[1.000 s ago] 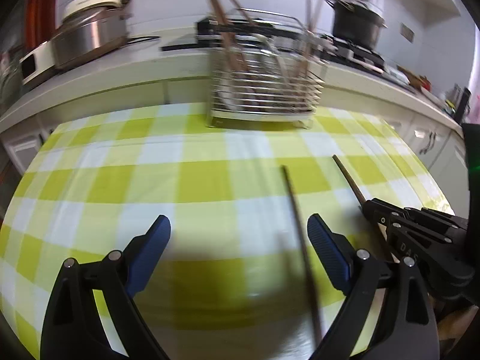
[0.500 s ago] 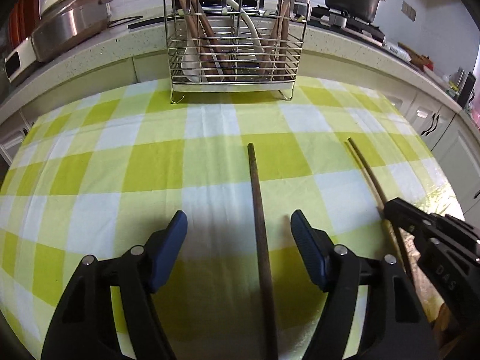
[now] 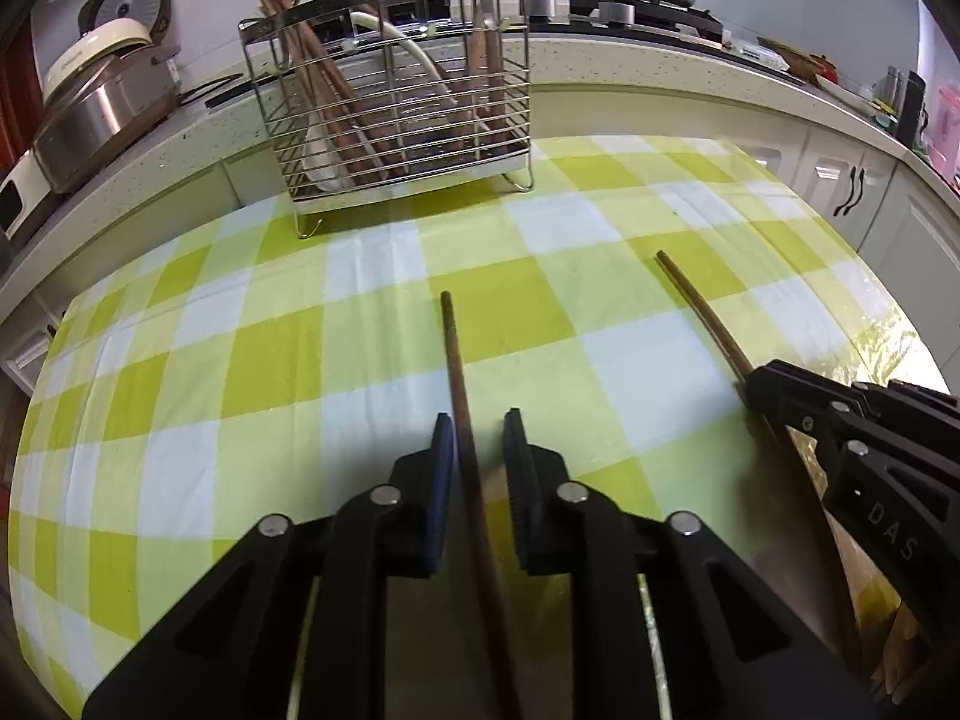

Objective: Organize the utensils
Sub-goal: 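Lift both chopsticks upright and carry them over the dish rack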

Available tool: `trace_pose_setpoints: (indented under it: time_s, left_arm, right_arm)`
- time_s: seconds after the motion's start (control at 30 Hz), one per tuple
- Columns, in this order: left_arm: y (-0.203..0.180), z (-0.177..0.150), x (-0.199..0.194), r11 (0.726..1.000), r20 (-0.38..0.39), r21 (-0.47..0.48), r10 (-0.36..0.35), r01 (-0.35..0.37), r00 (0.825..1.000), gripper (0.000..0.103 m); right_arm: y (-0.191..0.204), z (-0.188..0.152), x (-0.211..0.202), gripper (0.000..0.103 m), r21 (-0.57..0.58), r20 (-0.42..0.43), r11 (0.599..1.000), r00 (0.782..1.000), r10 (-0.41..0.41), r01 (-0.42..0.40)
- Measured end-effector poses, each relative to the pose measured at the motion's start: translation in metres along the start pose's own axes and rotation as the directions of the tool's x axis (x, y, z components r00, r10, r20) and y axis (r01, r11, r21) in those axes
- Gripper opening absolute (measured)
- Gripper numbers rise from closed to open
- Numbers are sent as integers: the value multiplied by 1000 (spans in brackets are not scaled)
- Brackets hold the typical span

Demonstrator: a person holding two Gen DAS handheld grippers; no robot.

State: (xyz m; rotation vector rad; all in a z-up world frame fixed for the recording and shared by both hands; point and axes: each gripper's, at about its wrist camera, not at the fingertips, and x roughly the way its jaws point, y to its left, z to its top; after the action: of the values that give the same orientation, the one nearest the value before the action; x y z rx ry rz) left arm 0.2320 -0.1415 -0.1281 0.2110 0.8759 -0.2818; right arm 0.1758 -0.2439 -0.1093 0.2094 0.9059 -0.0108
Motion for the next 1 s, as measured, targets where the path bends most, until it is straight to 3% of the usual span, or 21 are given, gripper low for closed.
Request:
trace_pose_setpoints:
  time_s: [0.1, 0.47, 0.7, 0.8, 1.0]
  left_arm:
    - [7, 0, 0, 999, -1, -32, -15, 15, 1000, 6]
    - [33, -11, -6, 994, 6, -82, -70, 71, 997, 6]
    - [54, -17, -9, 993, 4, -99, -63, 63, 998, 8]
    - [55, -17, -10, 993, 4, -99, -61, 61, 998, 8]
    - [55, -17, -10, 991, 7, -110, -72, 72, 997, 6]
  right_arm:
    - [1, 0, 0, 7, -6, -1, 1000, 1000, -7, 7]
    - [8, 2, 3, 8, -56, -7, 998, 999, -40, 39]
    - [19, 8, 9, 10, -114, -16, 991, 997, -78, 75]
    - [24, 11, 12, 16, -146, -30, 986, 996, -84, 79]
    - [26, 13, 15, 16, -163, -19, 983, 996, -89, 84]
